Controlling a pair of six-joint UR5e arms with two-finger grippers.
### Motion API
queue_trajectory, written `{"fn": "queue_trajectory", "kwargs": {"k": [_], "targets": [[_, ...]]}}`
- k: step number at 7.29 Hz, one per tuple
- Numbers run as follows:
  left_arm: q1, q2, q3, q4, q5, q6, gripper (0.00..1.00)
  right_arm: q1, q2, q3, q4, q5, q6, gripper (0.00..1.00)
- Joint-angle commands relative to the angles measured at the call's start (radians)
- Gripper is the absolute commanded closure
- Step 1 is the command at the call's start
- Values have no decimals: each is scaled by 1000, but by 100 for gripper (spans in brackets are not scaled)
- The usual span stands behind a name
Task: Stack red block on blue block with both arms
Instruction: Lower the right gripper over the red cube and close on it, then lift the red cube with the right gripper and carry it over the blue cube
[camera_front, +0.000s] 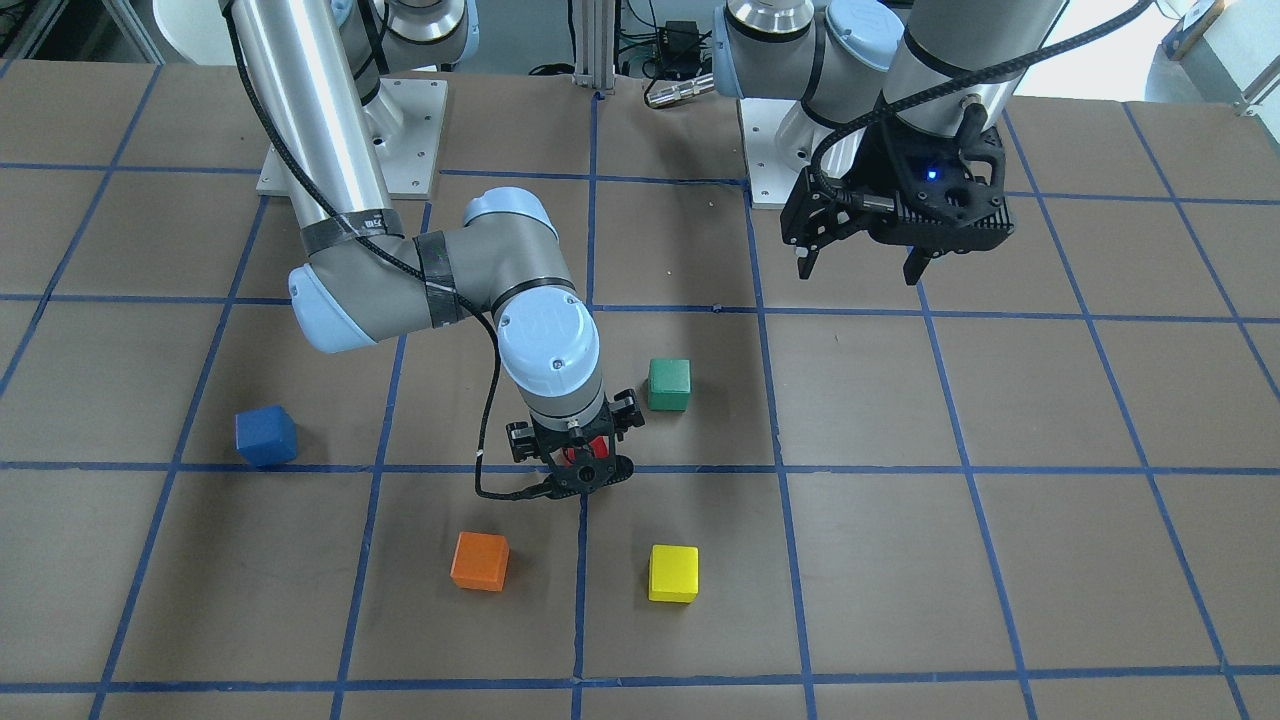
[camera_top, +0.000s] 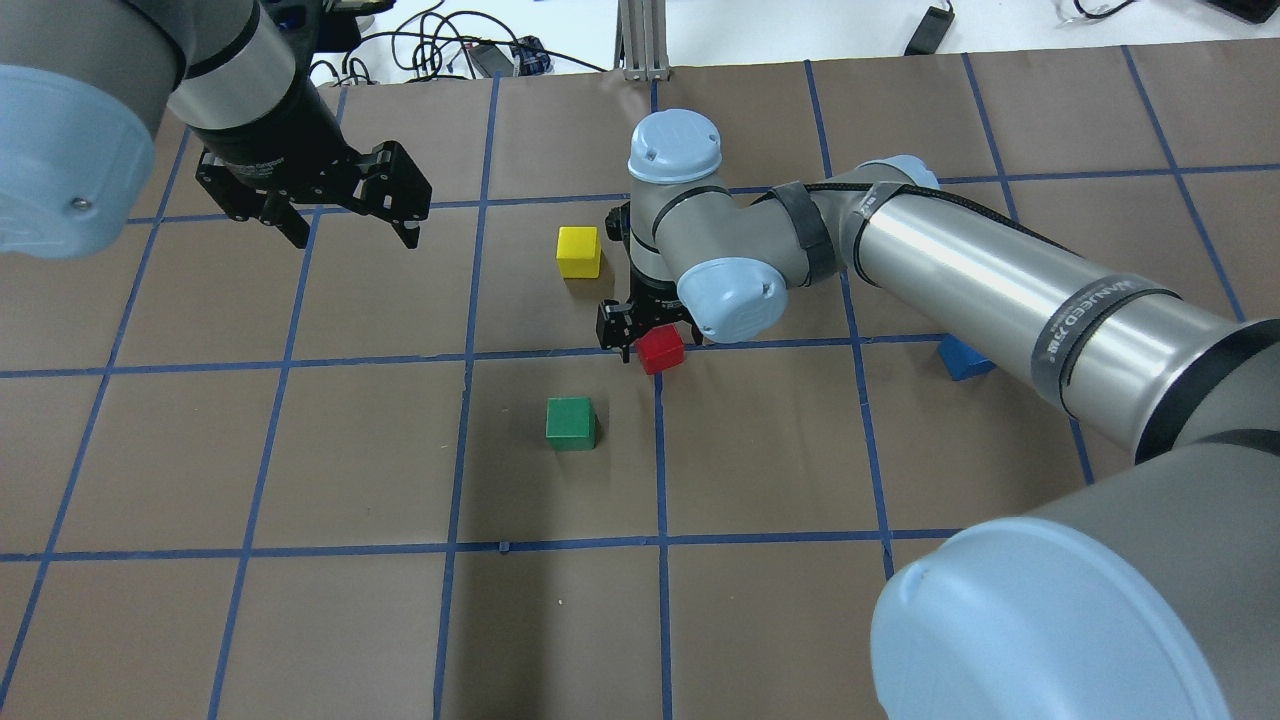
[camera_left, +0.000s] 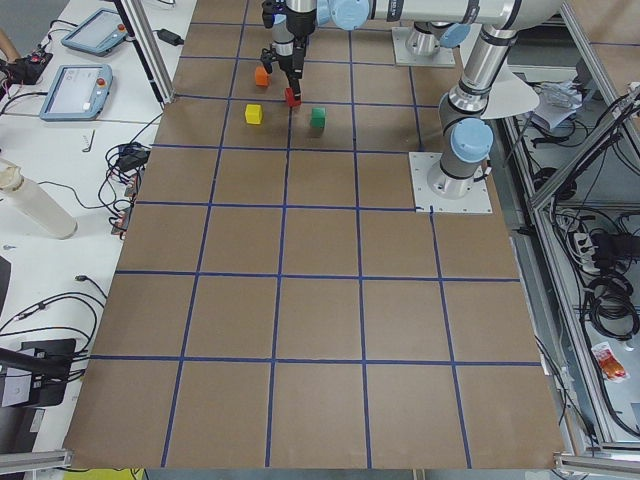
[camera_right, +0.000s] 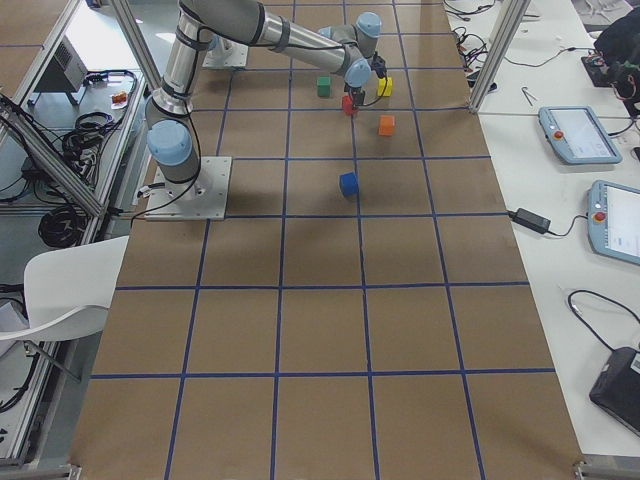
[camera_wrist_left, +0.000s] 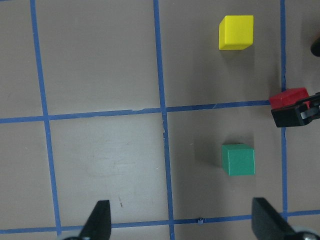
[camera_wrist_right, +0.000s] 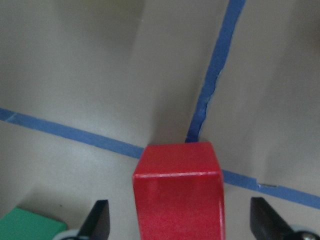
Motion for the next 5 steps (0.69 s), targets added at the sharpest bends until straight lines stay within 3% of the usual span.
{"fn": "queue_trajectory", "kwargs": {"k": [1, 2, 3, 5], "targets": [[0, 2, 0, -1, 0, 2, 0, 0, -1, 13, -9, -2, 3, 54], [0, 2, 0, 0, 0, 2, 0, 0, -2, 10, -6, 2, 3, 93], [0, 2, -2, -1, 0, 2, 0, -1, -4, 9, -6, 6, 3, 100], [0, 2, -2, -1, 0, 2, 0, -4, -73, 4, 27, -9, 1, 100]]}}
